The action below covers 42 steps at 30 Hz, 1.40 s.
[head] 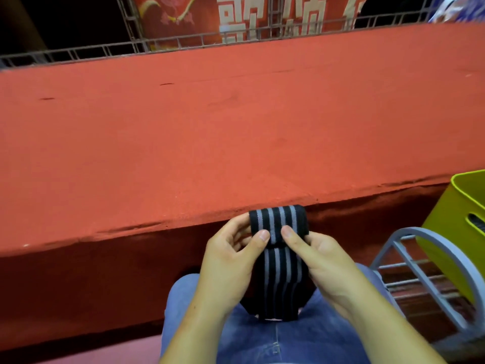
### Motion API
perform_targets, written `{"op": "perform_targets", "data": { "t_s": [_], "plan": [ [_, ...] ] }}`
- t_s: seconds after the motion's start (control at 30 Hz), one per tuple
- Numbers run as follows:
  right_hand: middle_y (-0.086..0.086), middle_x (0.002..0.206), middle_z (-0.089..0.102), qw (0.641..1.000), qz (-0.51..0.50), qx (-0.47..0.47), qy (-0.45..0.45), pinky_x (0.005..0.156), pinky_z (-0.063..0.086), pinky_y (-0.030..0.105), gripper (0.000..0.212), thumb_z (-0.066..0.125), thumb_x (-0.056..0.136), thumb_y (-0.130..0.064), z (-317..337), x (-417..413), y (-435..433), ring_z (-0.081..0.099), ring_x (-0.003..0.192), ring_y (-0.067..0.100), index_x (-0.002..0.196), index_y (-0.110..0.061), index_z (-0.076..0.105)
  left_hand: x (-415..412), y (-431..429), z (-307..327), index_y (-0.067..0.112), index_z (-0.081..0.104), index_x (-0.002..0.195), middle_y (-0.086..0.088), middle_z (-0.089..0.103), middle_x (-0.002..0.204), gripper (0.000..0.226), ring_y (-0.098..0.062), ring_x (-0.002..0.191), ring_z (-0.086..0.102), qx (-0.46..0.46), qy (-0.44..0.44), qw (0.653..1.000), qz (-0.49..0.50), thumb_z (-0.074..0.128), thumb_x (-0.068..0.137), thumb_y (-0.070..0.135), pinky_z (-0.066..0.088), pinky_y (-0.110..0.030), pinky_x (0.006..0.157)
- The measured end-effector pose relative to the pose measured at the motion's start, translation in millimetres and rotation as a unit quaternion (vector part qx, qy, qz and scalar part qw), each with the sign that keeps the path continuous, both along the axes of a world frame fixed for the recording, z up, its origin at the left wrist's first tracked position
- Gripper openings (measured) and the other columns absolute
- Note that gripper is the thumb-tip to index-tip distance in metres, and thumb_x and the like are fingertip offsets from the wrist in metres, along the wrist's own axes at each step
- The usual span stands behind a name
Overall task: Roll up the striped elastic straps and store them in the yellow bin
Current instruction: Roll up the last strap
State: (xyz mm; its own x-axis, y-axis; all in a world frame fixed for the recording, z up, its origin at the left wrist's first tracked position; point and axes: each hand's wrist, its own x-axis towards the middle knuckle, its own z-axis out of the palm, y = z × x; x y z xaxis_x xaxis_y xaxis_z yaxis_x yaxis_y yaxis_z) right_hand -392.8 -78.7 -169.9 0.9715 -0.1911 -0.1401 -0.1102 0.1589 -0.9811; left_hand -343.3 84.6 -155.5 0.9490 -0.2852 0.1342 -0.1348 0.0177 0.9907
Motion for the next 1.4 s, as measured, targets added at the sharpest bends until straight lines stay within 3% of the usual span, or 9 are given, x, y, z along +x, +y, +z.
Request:
{"op": "perform_targets", "data": {
  "t_s": [0.2,0.27,0.33,0.5,0.67,0.83,1.03,1.2,1.4],
  "plan": [
    [0.017,0.096,0.081,0.999,0.013,-0.002,0.037,0.087,0.06,0.058,0.07,0.074,0.079,-0.077,-13.4,-0.4,1.5,0.079,0.091,0.037,0.1,-0.011,0.081,-0.4,-1.4,-6.5,0.02,0.072,0.121,0.005,0.077,0.116,0.027,-0.013,0.113,0.071,-0.007,-0.001,1.0,0.026,0.07,0.096,0.009,0.052,-0.037,0.103],
    [0.02,0.083,0.079,0.999,-0.003,-0.004,0.037,0.06,0.058,0.047,0.068,0.073,0.08,-0.078,-20.8,-3.0,1.1,0.075,0.069,0.035,0.093,-0.011,0.08,-3.0,-4.0,-12.0,0.02,0.072,0.12,0.004,0.078,0.114,0.027,-0.013,0.111,0.072,-0.016,0.005,0.999,0.037,0.07,0.096,0.009,0.053,-0.035,0.101],
    [0.019,0.077,0.077,0.999,-0.027,0.001,0.023,0.053,0.051,0.033,0.062,0.072,0.077,-0.07,-27.3,-5.9,2.2,0.071,0.062,0.027,0.085,-0.009,0.079,-4.8,-6.9,-17.1,0.02,0.072,0.119,0.004,0.078,0.113,0.027,-0.013,0.11,0.072,-0.023,0.012,0.999,0.043,0.07,0.095,0.009,0.053,-0.035,0.1],
    [0.022,0.099,0.08,0.999,-0.031,0.022,0.035,0.099,0.058,0.061,0.07,0.074,0.082,-0.069,-33.3,-2.9,2.6,0.076,0.101,0.044,0.099,-0.001,0.079,-3.9,-12.8,-22.4,0.019,0.071,0.12,0.005,0.078,0.113,0.029,-0.011,0.11,0.072,-0.026,0.009,0.999,0.046,0.072,0.094,0.007,0.056,-0.03,0.098],
    [0.032,0.109,0.075,0.997,0.007,0.034,0.063,0.098,0.043,0.082,0.094,0.062,0.076,-0.091,-37.9,-4.6,1.3,0.067,0.111,0.059,0.111,-0.005,0.078,-6.1,-15.2,-21.9,0.021,0.072,0.118,0.007,0.078,0.112,0.032,-0.009,0.109,0.072,-0.037,-0.008,0.997,0.063,0.072,0.092,0.002,0.054,-0.019,0.091],
    [0.014,0.119,0.079,0.995,0.018,0.087,0.047,0.111,0.05,0.061,0.092,0.065,0.065,-0.095,-35.3,-7.4,-3.1,0.074,0.117,0.032,0.122,-0.023,0.078,-7.6,-15.9,-23.3,0.022,0.073,0.111,0.009,0.076,0.115,0.035,-0.007,0.112,0.07,-0.026,-0.025,0.999,0.04,0.068,0.092,-0.007,0.054,-0.018,0.092],
    [0.008,0.124,0.078,0.997,0.02,0.066,0.047,0.112,0.05,0.055,0.088,0.067,0.07,-0.091,-31.1,-8.3,-2.8,0.073,0.12,0.027,0.129,-0.026,0.073,-11.6,-19.4,-24.0,0.031,0.075,0.095,0.015,0.072,0.126,0.04,-0.004,0.116,0.069,-0.018,-0.006,1.0,0.018,0.068,0.091,-0.007,0.056,-0.02,0.091],
    [0.008,0.118,0.08,0.998,-0.003,0.062,0.028,0.106,0.054,0.053,0.049,0.073,0.088,-0.062,-23.8,-10.5,-5.7,0.075,0.115,0.026,0.121,-0.027,0.078,-12.7,-17.9,-23.2,0.032,0.077,0.093,0.016,0.07,0.13,0.04,-0.006,0.115,0.07,-0.014,0.003,1.0,0.012,0.069,0.09,-0.007,0.059,-0.027,0.092],
    [0.007,0.117,0.08,0.998,-0.016,0.067,-0.009,0.097,0.055,0.039,0.032,0.077,0.092,-0.039,-22.5,-9.2,-8.4,0.075,0.115,0.023,0.12,-0.023,0.078,-11.7,-21.3,-21.4,0.033,0.08,0.099,0.013,0.073,0.127,0.045,-0.007,0.116,0.069,-0.031,0.039,0.999,0.015,0.061,0.095,-0.008,0.057,-0.026,0.093]
  ]
}}
